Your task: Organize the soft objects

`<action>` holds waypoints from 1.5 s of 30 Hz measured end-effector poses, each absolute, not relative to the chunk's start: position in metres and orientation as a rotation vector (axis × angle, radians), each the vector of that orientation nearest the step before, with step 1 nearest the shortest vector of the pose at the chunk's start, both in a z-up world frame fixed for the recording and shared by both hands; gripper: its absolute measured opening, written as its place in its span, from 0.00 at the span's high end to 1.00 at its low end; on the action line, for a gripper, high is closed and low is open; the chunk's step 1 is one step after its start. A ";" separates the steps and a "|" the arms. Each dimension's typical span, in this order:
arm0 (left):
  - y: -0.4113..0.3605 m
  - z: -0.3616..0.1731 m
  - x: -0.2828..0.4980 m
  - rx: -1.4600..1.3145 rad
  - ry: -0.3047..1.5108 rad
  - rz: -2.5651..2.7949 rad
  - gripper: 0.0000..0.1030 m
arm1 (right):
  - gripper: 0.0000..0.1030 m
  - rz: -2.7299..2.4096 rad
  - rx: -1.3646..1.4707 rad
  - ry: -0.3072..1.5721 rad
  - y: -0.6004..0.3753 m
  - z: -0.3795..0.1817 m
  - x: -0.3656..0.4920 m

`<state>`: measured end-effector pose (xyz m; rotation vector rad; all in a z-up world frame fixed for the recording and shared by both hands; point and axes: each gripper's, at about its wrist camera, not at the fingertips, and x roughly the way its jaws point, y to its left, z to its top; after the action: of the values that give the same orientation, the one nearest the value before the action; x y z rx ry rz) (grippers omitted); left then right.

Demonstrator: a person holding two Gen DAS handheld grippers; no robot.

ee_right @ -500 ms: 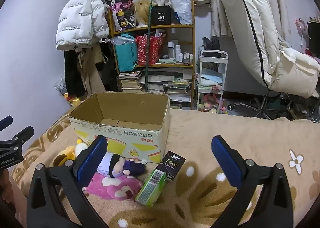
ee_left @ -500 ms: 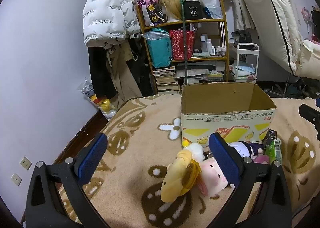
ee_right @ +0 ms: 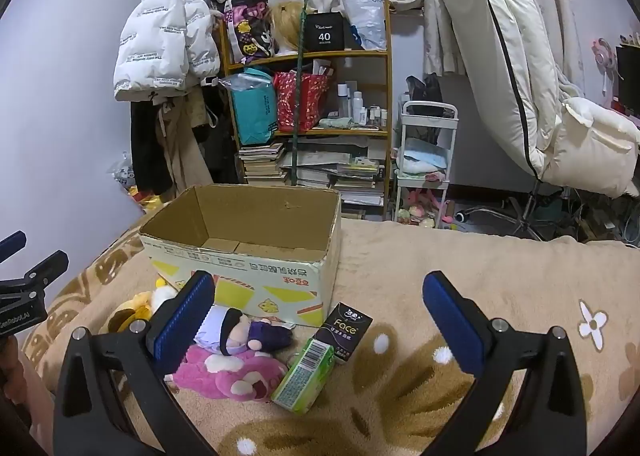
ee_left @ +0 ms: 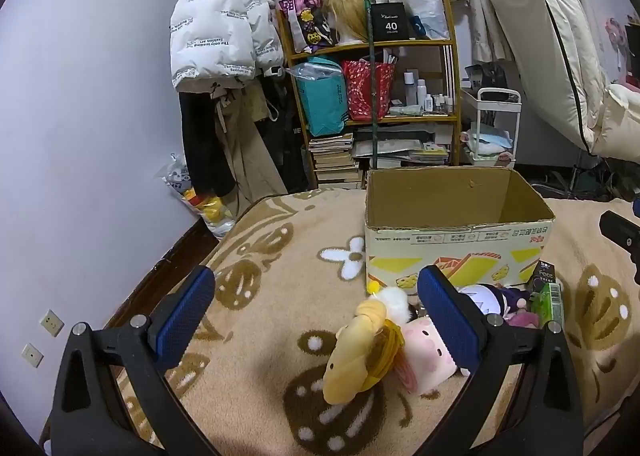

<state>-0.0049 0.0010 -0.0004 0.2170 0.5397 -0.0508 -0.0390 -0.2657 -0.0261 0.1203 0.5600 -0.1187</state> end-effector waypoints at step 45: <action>0.006 -0.002 0.000 0.207 0.540 -0.049 0.03 | 0.00 -0.109 0.121 0.536 -0.263 -0.021 -0.044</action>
<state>0.0003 0.0056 -0.0017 0.2073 0.5399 -0.0490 -0.0439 -0.2625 -0.0205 0.1209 0.5365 -0.1085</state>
